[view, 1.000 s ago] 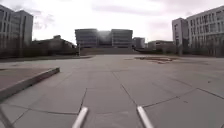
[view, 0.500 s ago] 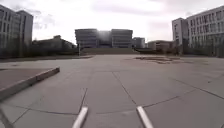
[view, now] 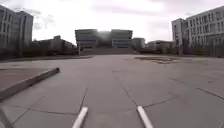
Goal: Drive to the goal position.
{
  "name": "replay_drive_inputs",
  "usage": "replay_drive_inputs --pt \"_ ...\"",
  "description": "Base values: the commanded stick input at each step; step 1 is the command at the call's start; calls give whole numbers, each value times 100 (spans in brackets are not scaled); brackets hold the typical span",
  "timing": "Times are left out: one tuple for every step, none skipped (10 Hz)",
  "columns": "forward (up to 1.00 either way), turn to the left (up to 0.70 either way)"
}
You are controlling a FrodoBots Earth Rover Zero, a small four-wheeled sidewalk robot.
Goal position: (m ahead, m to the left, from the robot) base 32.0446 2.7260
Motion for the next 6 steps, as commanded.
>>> replay_drive_inputs --pt "100 0" --pt "100 0" --pt "100 0" --pt "100 0" --pt "100 0" --pt "100 0"
